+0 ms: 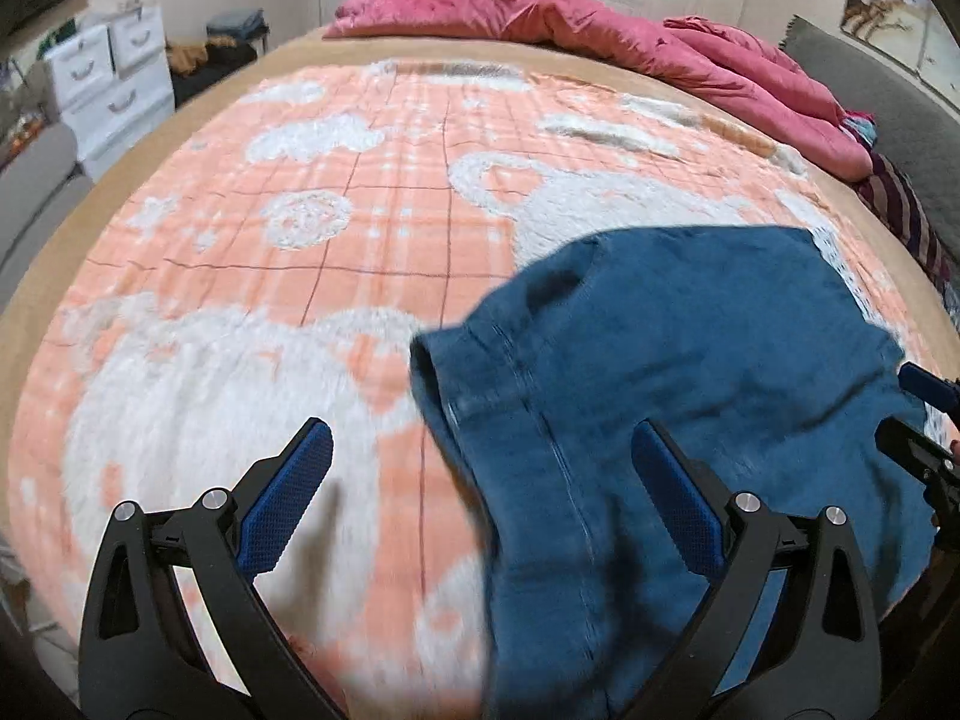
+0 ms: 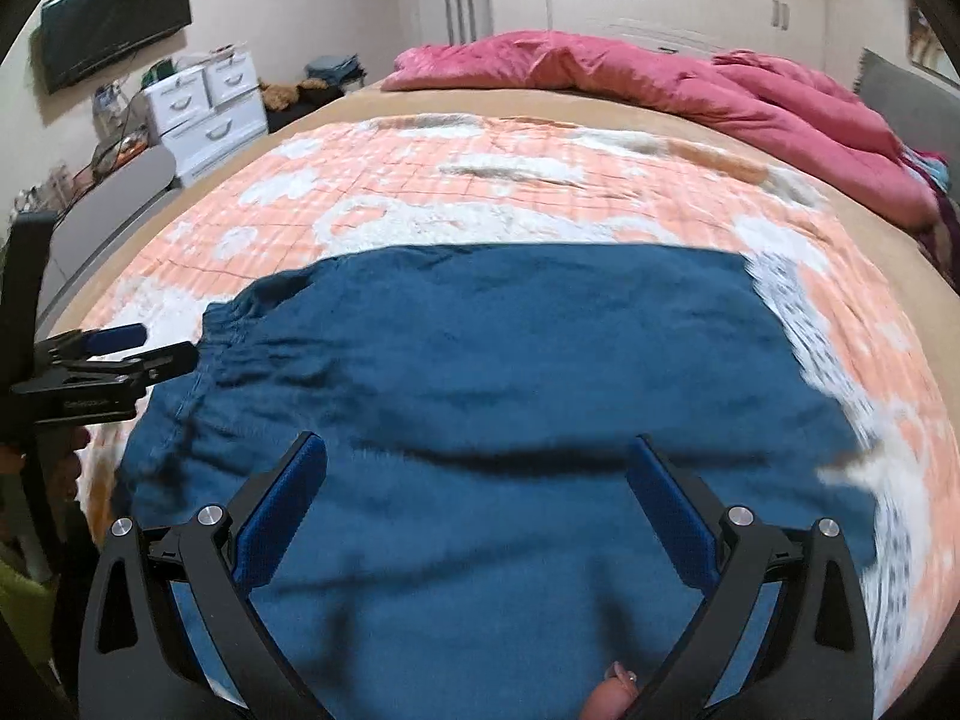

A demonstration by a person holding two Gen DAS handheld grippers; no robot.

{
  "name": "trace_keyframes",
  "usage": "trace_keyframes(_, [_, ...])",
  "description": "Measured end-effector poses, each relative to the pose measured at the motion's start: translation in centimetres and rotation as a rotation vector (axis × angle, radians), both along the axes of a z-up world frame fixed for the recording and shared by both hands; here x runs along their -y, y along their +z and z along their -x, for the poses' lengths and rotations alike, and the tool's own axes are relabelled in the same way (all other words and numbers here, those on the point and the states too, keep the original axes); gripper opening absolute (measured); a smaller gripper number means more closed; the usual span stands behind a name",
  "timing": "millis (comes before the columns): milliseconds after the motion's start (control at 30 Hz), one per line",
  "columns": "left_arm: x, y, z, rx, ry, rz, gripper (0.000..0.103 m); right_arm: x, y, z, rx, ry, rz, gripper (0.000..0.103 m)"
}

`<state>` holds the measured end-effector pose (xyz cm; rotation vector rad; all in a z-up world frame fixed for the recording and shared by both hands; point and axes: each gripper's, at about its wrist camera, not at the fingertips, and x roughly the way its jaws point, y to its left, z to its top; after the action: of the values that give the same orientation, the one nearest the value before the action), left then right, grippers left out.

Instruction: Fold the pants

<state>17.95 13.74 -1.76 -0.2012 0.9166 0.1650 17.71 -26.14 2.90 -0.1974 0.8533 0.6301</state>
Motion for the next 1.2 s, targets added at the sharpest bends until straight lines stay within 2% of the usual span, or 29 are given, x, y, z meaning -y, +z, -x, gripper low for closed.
trace_keyframes(100, [-1.6, -0.8, -1.6, -0.006, -0.005, 0.065, 0.094, -2.0, -0.3, -2.2, -0.020, 0.060, 0.022, 0.099])
trace_keyframes(167, [-1.8, -1.1, -2.1, 0.003, -0.013, 0.051, 0.092, -3.3, -0.6, -3.5, -0.041, 0.109, 0.035, 0.099])
trace_keyframes(267, [-2.5, -1.8, -3.1, 0.005, -0.018, 0.057, 0.071, -5.3, -0.5, -5.4, -0.042, 0.178, 0.063, 0.099])
trace_keyframes(333, [-2.9, -2.7, -3.7, -0.011, -0.039, 0.091, 0.050, -6.6, -0.5, -6.4, -0.034, 0.223, 0.079, 0.099])
trace_keyframes(367, [-2.9, -3.1, -4.0, -0.020, -0.048, 0.102, 0.044, -7.6, -0.5, -7.1, -0.034, 0.259, 0.091, 0.099])
trace_keyframes(400, [-2.7, -3.3, -4.2, -0.023, -0.053, 0.095, 0.034, -8.1, -0.5, -7.6, -0.032, 0.276, 0.103, 0.099])
trace_keyframes(433, [-2.4, -3.2, -4.2, -0.017, -0.071, 0.079, 0.028, -9.0, -0.6, -8.3, -0.024, 0.301, 0.118, 0.099])
trace_keyframes(533, [-2.0, -2.5, -3.8, 0.017, -0.102, 0.072, 0.019, -10.9, -0.8, -9.8, -0.019, 0.363, 0.148, 0.099])
trace_keyframes(667, [-1.6, -1.6, -2.8, 0.075, -0.135, 0.068, 0.015, -13.3, -1.2, -11.8, 0.008, 0.444, 0.196, 0.096])
trace_keyframes(733, [-1.3, -1.0, -2.3, 0.110, -0.150, 0.050, 0.014, -14.4, -1.4, -11.9, 0.032, 0.511, 0.220, 0.077])
trace_keyframes(767, [-1.3, -0.7, -2.0, 0.129, -0.156, 0.044, 0.014, -15.3, -1.7, -11.7, 0.042, 0.565, 0.250, 0.076])
trace_keyframes(900, [-0.9, 0.1, -1.4, 0.173, -0.189, 0.033, 0.014, -17.2, -3.0, -11.3, 0.058, 0.655, 0.325, 0.071])
trace_keyframes(933, [-0.8, 0.2, -1.4, 0.176, -0.193, 0.032, 0.014, -17.6, -3.4, -11.2, 0.058, 0.675, 0.338, 0.059])
trace_keyframes(967, [-0.8, 0.1, -1.4, 0.176, -0.193, 0.033, 0.014, -17.9, -3.8, -11.2, 0.051, 0.696, 0.345, 0.053])
trace_keyframes(1000, [-0.9, 0.1, -1.5, 0.175, -0.196, 0.032, 0.014, -18.1, -4.1, -11.2, 0.034, 0.707, 0.344, 0.038])
trace_keyframes(1033, [-0.9, 0.0, -1.6, 0.171, -0.194, 0.027, 0.014, -18.1, -4.4, -11.2, 0.007, 0.714, 0.334, 0.028])
trace_keyframes(1100, [-1.0, -0.1, -1.5, 0.174, -0.192, 0.018, 0.014, -17.9, -4.5, -10.7, 0.006, 0.700, 0.315, 0.011])
trace_keyframes(1200, [-1.3, -0.3, -1.5, 0.175, -0.180, 0.016, 0.014, -16.3, -3.3, -10.0, 0.020, 0.645, 0.254, 0.007])
